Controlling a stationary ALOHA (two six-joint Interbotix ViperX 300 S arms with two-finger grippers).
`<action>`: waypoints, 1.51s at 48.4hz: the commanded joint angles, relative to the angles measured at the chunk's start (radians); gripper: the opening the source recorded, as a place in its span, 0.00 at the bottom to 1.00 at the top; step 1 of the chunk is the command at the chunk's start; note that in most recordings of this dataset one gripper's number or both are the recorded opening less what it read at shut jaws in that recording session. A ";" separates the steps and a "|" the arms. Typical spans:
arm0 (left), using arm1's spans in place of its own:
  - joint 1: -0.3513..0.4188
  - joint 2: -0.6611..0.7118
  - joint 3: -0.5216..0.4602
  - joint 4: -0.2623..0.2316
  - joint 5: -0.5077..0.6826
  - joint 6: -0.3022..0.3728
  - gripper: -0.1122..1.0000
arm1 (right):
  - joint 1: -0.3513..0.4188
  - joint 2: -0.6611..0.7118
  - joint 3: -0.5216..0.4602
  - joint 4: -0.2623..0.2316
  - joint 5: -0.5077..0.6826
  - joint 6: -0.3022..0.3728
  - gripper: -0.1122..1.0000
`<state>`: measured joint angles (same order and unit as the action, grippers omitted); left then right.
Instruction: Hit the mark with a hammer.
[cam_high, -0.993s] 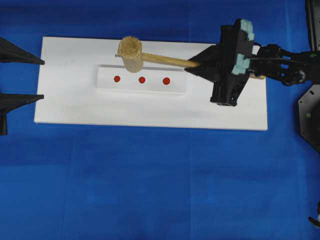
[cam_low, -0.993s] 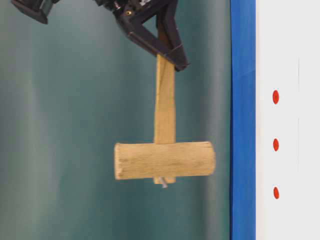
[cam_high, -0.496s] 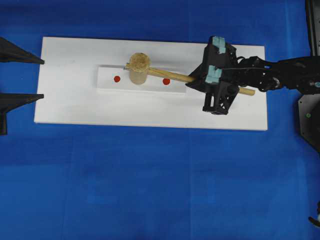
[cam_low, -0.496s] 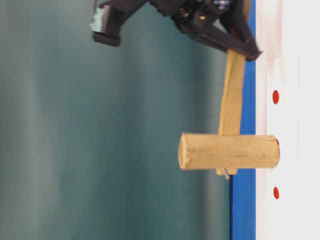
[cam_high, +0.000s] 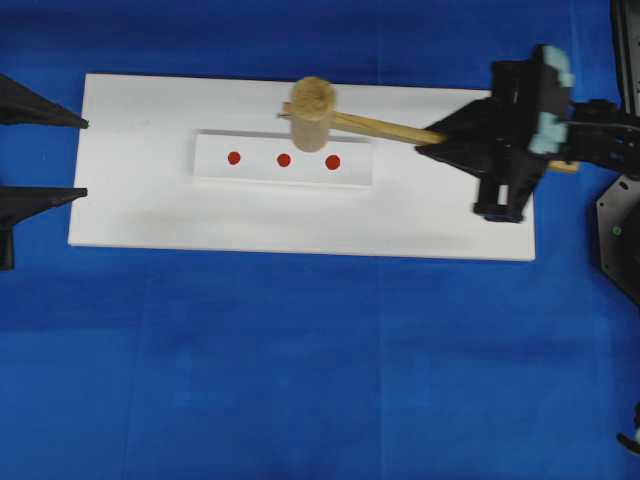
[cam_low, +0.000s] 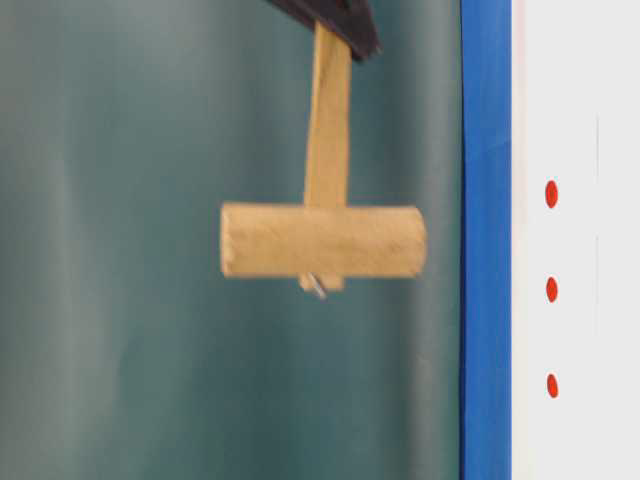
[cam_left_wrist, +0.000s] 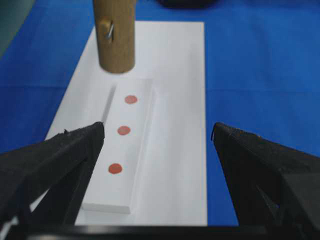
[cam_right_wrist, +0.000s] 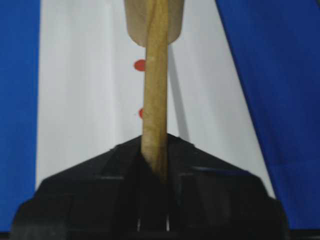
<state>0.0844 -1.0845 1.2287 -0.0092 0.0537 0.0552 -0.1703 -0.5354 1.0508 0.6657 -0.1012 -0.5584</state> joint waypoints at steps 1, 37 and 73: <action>0.005 0.003 -0.009 -0.002 -0.005 0.002 0.89 | 0.002 -0.035 0.002 -0.002 0.002 -0.002 0.13; 0.003 -0.009 -0.009 -0.002 -0.005 -0.006 0.89 | 0.011 0.161 -0.006 0.009 0.025 -0.008 0.13; 0.005 -0.008 -0.008 -0.002 -0.005 -0.006 0.89 | 0.051 0.170 -0.158 -0.011 0.023 -0.011 0.12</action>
<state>0.0859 -1.0968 1.2303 -0.0092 0.0537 0.0506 -0.1319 -0.3896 0.9587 0.6581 -0.0675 -0.5676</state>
